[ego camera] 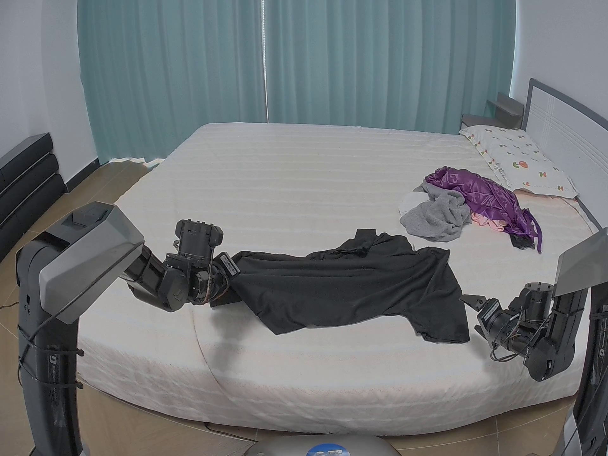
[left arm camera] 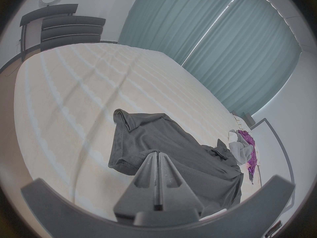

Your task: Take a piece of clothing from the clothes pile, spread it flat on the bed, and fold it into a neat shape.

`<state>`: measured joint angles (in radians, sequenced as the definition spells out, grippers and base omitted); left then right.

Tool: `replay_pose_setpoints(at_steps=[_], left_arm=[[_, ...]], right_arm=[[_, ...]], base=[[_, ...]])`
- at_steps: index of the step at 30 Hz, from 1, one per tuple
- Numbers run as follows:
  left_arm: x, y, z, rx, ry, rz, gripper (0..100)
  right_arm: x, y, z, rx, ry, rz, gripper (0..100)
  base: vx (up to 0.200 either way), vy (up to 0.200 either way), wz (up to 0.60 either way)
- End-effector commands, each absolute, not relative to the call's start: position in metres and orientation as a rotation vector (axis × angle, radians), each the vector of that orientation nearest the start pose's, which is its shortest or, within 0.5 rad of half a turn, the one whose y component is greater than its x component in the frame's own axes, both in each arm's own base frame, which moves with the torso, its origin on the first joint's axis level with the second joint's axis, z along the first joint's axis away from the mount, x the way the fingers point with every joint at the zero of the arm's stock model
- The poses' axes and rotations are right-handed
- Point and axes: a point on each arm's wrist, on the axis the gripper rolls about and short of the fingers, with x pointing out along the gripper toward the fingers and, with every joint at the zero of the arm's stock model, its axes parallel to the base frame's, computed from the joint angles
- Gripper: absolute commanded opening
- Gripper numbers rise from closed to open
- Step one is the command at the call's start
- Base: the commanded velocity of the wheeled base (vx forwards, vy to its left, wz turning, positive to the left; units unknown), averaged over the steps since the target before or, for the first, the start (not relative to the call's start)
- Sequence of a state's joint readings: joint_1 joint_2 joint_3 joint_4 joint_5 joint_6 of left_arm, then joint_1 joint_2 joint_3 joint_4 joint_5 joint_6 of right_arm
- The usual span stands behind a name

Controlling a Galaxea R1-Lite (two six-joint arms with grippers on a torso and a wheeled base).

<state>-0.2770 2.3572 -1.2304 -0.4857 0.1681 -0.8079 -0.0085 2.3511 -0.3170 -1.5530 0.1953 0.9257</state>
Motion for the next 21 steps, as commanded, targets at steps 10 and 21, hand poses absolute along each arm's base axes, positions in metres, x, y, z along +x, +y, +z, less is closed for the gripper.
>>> replay_pose_setpoints(at_steps=[10,21], left_arm=[[0.450,-0.116,0.028,-0.653,0.603,0.155,0],[0.457,-0.113,0.016,-0.746,0.593,0.204,100]], right_arm=[[0.295,0.005,-0.033,0.951,0.541,-0.045,100],[0.293,0.005,-0.032,0.953,0.547,-0.048,100]], base=[[0.000,0.000,0.00],[0.000,0.000,0.00]])
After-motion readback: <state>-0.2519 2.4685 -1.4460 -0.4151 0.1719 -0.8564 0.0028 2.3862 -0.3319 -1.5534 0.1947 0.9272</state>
